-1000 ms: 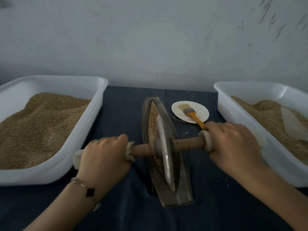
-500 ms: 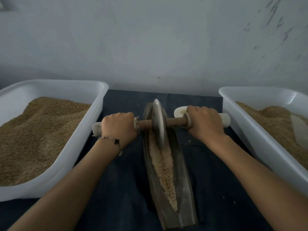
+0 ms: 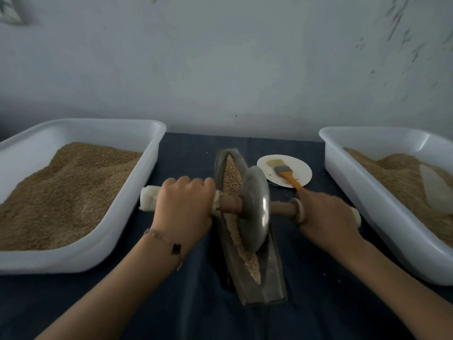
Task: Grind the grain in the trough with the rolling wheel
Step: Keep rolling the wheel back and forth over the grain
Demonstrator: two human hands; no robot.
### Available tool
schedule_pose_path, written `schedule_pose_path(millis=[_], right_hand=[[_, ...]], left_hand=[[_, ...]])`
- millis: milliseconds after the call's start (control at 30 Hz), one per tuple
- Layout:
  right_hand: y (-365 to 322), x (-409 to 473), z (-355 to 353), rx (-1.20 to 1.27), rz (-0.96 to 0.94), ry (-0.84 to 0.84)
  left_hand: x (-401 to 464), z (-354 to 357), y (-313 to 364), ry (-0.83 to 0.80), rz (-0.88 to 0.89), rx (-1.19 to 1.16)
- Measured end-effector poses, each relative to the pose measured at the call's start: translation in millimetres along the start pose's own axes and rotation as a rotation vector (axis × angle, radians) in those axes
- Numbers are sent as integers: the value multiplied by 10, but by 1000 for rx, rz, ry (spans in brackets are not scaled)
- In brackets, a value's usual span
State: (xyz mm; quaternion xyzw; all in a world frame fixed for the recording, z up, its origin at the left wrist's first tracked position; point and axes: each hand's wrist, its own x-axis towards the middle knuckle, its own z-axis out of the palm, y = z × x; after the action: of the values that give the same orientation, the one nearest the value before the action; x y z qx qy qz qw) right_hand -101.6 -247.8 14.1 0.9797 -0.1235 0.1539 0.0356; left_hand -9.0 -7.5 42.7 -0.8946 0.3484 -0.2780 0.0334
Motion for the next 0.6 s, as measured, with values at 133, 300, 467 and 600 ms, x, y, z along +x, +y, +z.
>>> schedule_pose_path(millis=[133,300,467,600], right_hand=[[54,-365,-256,-27,-54,41],[67,-392,-345,4,-180,204],[-25,68,-85,-39,-124,253],[-42,547,35,-94,-124,257]], left_hand=[[-238,-219,-6,20,49,-107],[-340,-101,-85,-4,1,-156],[-67,267,-165,-91,-115,-51],[251,491,-290,-207,-234,-175]])
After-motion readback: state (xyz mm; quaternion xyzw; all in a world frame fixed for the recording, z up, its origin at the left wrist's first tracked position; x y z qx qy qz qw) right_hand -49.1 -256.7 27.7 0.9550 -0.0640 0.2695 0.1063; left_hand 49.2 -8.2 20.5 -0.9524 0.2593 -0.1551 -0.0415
